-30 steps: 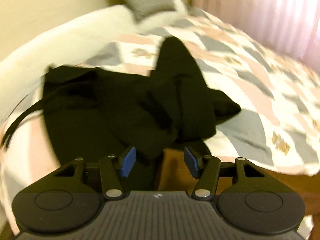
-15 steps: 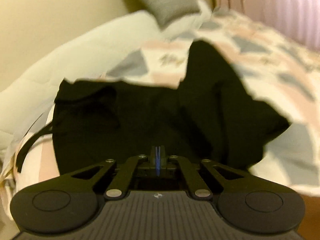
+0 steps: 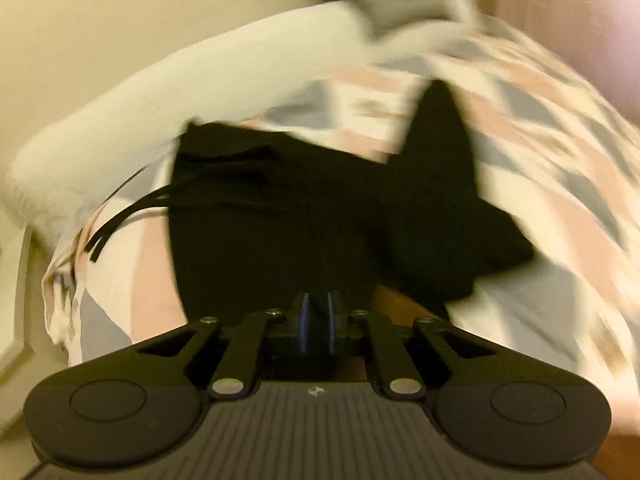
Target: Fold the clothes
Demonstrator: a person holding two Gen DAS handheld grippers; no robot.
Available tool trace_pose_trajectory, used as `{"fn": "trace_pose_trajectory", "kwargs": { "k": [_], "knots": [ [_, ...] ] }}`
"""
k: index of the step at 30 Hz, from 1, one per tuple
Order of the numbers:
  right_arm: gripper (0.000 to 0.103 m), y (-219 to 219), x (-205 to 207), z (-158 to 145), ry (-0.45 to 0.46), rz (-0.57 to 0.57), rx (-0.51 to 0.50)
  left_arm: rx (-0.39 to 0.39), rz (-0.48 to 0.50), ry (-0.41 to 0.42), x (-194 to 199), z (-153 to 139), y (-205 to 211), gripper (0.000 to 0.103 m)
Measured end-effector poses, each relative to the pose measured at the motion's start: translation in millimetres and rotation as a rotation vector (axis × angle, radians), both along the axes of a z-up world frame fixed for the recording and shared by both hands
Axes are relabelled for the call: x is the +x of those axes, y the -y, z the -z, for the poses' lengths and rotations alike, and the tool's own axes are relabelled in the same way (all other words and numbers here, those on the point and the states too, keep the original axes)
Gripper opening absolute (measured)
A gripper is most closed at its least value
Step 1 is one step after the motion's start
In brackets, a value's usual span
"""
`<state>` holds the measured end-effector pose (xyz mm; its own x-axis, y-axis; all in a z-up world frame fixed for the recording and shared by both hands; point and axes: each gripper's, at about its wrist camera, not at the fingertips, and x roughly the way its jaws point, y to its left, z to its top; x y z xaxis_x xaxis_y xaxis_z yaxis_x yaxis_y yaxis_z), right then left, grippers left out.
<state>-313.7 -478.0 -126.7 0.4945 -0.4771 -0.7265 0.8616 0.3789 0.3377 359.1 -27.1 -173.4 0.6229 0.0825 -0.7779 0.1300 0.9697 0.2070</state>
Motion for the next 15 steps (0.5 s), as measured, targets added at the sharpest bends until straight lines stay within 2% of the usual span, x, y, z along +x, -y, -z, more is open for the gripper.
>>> {"fn": "trace_pose_trajectory", "kwargs": {
  "k": [2, 4, 5, 9, 12, 15],
  "knots": [
    [0.102, -7.3, -3.4, 7.8, -0.001, -0.041, 0.033, 0.017, 0.124, -0.040, -55.7, -3.8, 31.7, 0.031],
    [0.102, -16.8, -4.1, 17.9, -0.023, -0.092, 0.065, 0.013, 0.240, -0.099, -127.2, -3.2, 65.7, 0.035],
    [0.102, -23.4, -4.2, 23.0, -0.042, -0.117, 0.076, 0.009, 0.285, -0.125, -161.2, -3.2, 79.7, 0.040],
    [0.102, -47.1, -12.6, 33.8, -0.091, -0.206, 0.116, -0.027, 0.460, -0.229, -310.8, -8.9, 131.6, 0.050],
    [0.102, -64.0, -25.4, 27.3, -0.116, -0.260, 0.108, -0.072, 0.534, -0.314, -400.6, -17.8, 156.2, 0.056],
    [0.102, -75.6, -39.7, 16.0, -0.141, -0.302, 0.084, -0.099, 0.553, -0.351, -462.8, -33.2, 170.5, 0.057]
  ]
}}
